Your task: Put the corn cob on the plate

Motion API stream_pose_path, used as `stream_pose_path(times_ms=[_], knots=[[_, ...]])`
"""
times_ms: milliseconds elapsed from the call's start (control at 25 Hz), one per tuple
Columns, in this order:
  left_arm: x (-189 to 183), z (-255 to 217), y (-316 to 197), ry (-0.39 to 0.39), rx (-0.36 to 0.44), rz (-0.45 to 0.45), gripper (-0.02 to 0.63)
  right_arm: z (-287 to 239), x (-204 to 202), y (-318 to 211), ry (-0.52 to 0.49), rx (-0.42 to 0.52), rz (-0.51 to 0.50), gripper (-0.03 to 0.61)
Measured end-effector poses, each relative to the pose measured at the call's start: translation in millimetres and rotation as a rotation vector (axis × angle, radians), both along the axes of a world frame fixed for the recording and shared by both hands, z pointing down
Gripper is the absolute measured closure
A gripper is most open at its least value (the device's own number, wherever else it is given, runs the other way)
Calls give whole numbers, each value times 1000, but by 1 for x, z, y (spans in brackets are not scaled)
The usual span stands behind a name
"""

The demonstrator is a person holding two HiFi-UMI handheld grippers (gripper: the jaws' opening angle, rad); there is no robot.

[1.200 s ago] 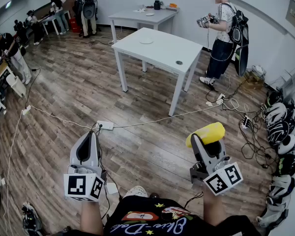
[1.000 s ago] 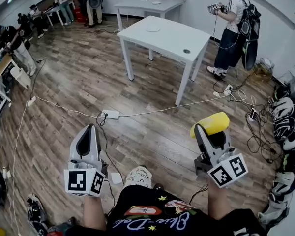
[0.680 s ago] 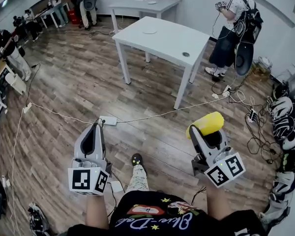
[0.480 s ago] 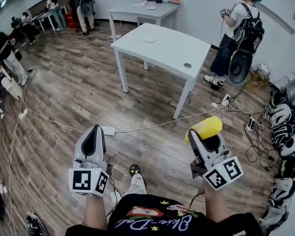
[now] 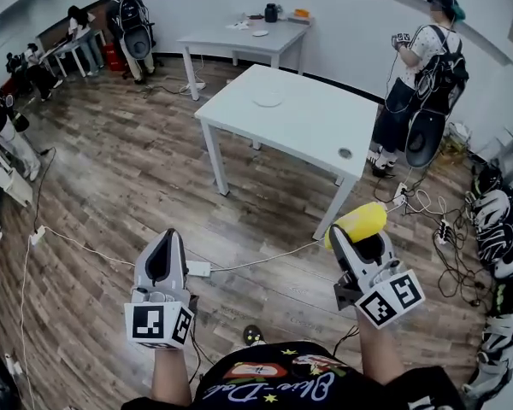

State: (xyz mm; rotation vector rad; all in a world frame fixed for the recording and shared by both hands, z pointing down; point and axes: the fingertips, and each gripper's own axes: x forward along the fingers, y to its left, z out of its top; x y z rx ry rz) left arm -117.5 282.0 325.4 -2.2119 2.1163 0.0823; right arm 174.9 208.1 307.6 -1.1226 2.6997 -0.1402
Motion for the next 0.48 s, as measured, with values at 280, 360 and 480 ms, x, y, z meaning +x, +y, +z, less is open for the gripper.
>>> stream_pose_path(times_ms=[280, 360, 480], knots=[[-30, 9, -69, 26, -18, 24, 617, 11, -36, -70, 28, -39, 9, 319], [-34, 14, -91, 36, -27, 24, 617, 14, -41, -94, 39, -48, 6, 319], [-43, 15, -126, 28, -36, 20, 617, 18, -50, -136, 48, -50, 0, 319]])
